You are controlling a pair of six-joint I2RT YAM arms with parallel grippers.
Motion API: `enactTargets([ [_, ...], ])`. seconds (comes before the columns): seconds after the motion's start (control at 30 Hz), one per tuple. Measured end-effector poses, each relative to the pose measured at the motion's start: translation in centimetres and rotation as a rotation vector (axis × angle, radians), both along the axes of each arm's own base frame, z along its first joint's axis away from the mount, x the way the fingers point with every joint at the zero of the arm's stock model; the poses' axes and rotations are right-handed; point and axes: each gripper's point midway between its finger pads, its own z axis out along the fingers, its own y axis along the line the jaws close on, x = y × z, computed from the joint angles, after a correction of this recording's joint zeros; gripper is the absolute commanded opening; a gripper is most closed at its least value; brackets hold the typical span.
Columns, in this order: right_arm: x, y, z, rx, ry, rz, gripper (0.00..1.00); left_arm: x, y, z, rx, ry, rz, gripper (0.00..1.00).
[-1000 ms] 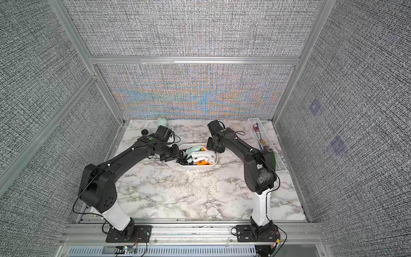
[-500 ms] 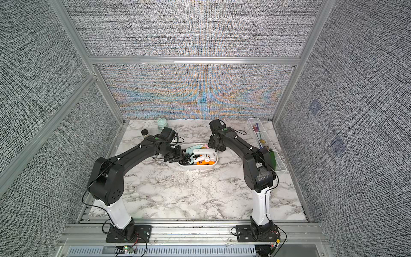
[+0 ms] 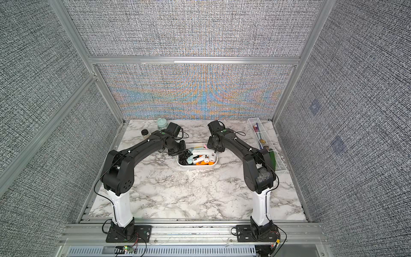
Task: Put the hot melt glue gun into the storage box
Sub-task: Place the hot melt adhesive gun in the storage box.
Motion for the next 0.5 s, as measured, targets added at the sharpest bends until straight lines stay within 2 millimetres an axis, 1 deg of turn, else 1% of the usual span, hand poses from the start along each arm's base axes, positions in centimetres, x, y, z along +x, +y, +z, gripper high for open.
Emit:
enactTargets([
  [0.13, 0.1, 1.0, -0.3, 0.013, 0.004, 0.029, 0.24, -0.6, 0.8, 0.8, 0.025, -0.025, -0.009, 0.13],
  [0.27, 0.0, 1.4, -0.6, 0.028, -0.002, 0.044, 0.25, -1.2, 1.6, 1.8, 0.042, -0.048, -0.02, 0.13],
  [0.43, -0.7, 1.7, -0.6, 0.042, -0.005, 0.057, 0.25, -1.8, 2.0, 1.6, 0.058, -0.044, -0.031, 0.15],
  [0.5, -1.5, 1.9, -0.9, 0.036, 0.021, 0.069, 0.25, -2.1, 2.2, 1.2, 0.065, -0.034, -0.037, 0.15],
])
